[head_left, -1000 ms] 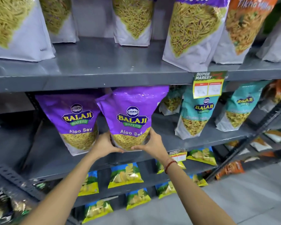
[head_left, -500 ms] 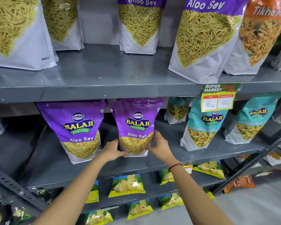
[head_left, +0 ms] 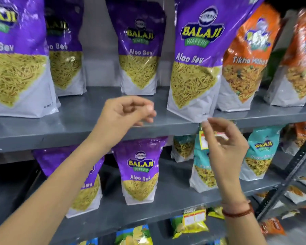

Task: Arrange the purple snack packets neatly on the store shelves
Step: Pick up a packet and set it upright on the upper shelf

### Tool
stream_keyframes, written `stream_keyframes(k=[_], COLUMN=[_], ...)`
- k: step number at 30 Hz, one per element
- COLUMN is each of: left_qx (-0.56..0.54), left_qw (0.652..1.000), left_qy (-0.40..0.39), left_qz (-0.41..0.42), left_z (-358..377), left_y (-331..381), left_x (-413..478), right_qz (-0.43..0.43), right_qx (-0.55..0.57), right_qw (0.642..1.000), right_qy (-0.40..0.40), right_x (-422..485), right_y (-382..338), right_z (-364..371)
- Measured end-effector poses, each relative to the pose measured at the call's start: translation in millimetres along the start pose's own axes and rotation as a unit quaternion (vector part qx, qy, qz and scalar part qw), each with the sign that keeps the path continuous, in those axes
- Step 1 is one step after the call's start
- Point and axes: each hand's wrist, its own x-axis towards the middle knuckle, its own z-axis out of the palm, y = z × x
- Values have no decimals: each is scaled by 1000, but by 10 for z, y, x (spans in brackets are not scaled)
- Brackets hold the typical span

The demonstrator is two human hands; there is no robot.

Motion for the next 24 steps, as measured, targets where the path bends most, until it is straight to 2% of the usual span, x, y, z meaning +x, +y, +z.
stream_keyframes(k=[2,4,9,13,15,18,21,24], left_qx=[5,0,15,-75,-105,-91,-53,3], left_qw=[999,999,983,960,955,959,964,971], left_qy=[34,54,40,-17,-34,-41,-63,-99], left_qz=[22,-2,-179,-269,-277,-265,-254,-217], left_z=[83,176,443,552,538,381,105,-149], left_y=[81,50,-206,-367,-393,-404,-424,-445], left_x=[323,667,1246,1239,1197,1123,1044,944], right_qz=[-26,-15,54,32,20,30,61,99], right_qx=[-21,-67,-128,-162,-157,-121,-55,20], right_qw=[999,998,980,977,980,984,980,962], right_qy=[29,7,-140,-132,-118,-125,-179,-256], right_x=[274,535,878,860,852,840,841,875], right_y=[-100,-116,-24,37,38,38,53,65], right_z=[8,44,211,298,309,318,345,417])
